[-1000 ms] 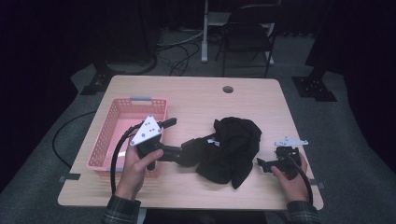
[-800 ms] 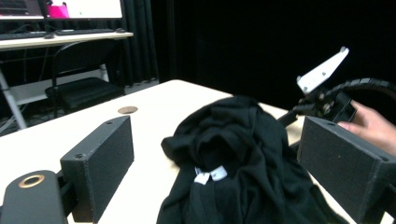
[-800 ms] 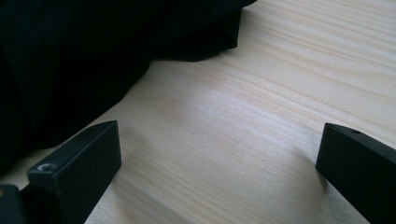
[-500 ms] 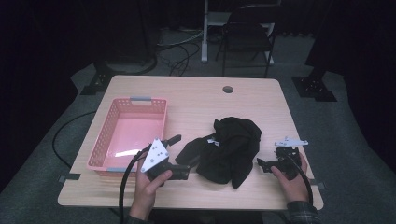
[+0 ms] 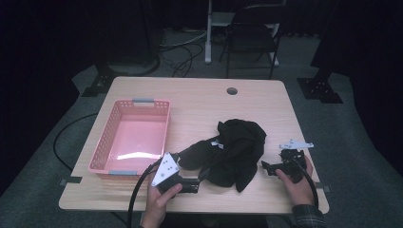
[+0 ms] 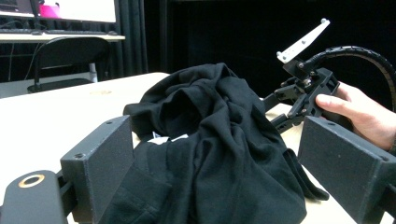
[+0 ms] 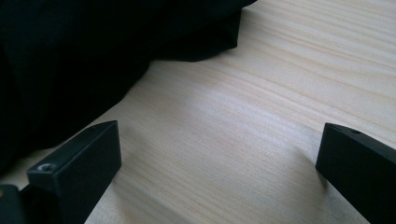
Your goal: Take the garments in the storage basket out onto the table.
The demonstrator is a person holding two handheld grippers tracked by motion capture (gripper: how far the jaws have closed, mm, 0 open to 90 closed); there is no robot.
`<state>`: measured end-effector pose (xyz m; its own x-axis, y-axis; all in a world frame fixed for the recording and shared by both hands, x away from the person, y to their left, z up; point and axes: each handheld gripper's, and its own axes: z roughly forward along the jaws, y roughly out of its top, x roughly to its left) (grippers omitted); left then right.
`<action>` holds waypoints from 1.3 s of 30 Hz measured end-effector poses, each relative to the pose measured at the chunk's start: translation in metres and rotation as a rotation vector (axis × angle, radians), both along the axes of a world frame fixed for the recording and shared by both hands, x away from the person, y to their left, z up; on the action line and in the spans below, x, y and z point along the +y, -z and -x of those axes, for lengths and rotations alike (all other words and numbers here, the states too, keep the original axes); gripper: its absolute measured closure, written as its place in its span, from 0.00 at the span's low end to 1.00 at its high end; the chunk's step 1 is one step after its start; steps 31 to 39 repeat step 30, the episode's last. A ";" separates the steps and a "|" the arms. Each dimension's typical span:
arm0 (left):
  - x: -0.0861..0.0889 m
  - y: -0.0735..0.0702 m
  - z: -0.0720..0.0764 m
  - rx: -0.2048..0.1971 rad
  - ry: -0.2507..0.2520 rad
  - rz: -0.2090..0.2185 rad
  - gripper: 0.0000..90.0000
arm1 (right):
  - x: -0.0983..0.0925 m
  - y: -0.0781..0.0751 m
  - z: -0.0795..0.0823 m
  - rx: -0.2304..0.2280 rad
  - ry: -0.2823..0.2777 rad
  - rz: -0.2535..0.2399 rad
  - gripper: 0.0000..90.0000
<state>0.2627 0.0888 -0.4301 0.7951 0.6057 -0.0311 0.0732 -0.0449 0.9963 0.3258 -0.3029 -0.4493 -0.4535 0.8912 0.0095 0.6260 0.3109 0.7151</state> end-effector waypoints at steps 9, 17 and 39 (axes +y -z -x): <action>-0.006 0.005 0.005 -0.034 -0.007 -0.028 0.12 | 0.000 0.000 0.000 0.000 0.000 0.000 0.00; -0.015 0.011 0.008 -0.026 0.024 -0.020 0.12 | 0.000 0.000 0.000 0.000 0.000 0.000 0.00; -0.017 0.016 0.009 -0.032 0.038 0.011 0.12 | 0.000 0.000 0.000 0.000 0.000 0.000 0.00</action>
